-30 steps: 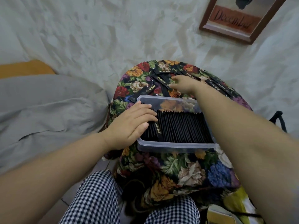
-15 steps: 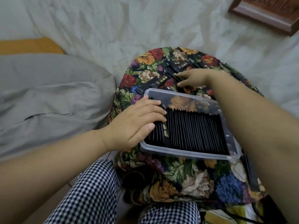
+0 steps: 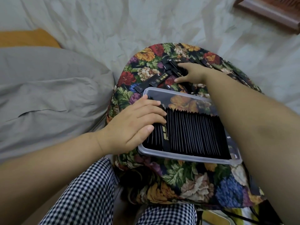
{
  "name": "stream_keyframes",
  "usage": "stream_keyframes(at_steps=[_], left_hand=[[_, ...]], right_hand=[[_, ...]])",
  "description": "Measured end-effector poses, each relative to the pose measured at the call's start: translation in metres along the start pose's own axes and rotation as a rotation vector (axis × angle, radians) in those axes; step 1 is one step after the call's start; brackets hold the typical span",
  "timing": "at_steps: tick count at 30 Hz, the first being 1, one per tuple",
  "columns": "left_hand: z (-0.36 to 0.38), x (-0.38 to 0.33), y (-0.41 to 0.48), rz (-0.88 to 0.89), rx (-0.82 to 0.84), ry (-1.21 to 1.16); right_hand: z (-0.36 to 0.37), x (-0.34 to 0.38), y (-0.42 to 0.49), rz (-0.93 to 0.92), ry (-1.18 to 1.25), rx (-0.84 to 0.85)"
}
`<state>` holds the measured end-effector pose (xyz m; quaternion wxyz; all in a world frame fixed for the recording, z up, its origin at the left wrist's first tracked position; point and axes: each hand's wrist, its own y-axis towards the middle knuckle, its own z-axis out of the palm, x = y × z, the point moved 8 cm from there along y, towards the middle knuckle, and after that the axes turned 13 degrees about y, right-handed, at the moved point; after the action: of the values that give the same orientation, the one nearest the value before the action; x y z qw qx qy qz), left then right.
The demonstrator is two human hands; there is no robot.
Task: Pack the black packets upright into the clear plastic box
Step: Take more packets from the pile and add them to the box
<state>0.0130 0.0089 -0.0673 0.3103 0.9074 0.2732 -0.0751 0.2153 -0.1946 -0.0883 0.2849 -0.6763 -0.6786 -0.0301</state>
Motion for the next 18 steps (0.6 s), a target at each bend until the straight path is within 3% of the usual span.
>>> stream_keyframes(at_steps=[7,11,18], left_hand=[[-0.001,-0.001,0.0,-0.005,0.012,-0.009],[-0.001,-0.001,-0.001,-0.012,0.013,-0.014],[-0.001,-0.001,-0.002,-0.017,0.029,-0.035]], right_hand=[[-0.018,0.012,-0.018,-0.096,-0.15,-0.231],[-0.033,0.007,-0.033,-0.059,0.069,-0.341],[-0.045,-0.023,-0.062,0.0,0.687,-0.449]])
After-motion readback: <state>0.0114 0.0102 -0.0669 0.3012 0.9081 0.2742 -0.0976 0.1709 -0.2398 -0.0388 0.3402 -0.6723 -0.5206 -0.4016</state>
